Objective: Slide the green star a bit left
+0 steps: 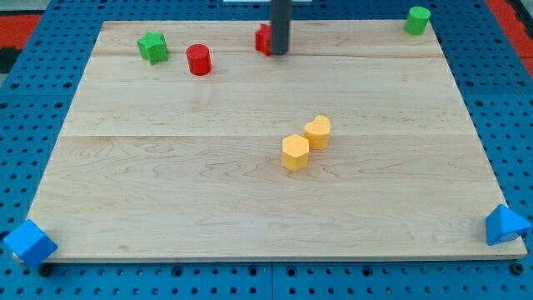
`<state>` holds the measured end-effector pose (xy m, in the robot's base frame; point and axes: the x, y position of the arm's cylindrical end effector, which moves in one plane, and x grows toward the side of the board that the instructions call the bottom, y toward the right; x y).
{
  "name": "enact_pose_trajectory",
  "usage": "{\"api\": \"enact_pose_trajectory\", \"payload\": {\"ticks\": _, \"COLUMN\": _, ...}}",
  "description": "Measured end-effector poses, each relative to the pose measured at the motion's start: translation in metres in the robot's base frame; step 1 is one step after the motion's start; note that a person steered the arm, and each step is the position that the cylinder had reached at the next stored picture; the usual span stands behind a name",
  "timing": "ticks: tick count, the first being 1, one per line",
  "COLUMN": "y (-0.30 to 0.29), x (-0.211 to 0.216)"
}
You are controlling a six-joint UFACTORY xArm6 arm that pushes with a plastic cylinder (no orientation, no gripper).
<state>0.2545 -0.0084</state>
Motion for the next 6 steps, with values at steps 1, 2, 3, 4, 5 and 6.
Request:
{"api": "enact_pose_trajectory", "payload": {"ticks": 1, "y": -0.067, "x": 0.0}}
{"api": "enact_pose_trajectory", "payload": {"ticks": 2, "y": -0.118, "x": 0.0}}
{"api": "enact_pose_trajectory", "payload": {"ticks": 3, "y": -0.156, "x": 0.006}}
{"api": "enact_pose_trajectory", "payload": {"ticks": 4, "y": -0.157, "x": 0.015}}
{"api": "enact_pose_trajectory", "payload": {"ticks": 5, "y": -0.163, "x": 0.02}}
{"api": "enact_pose_trajectory", "payload": {"ticks": 6, "y": -0.207, "x": 0.018}}
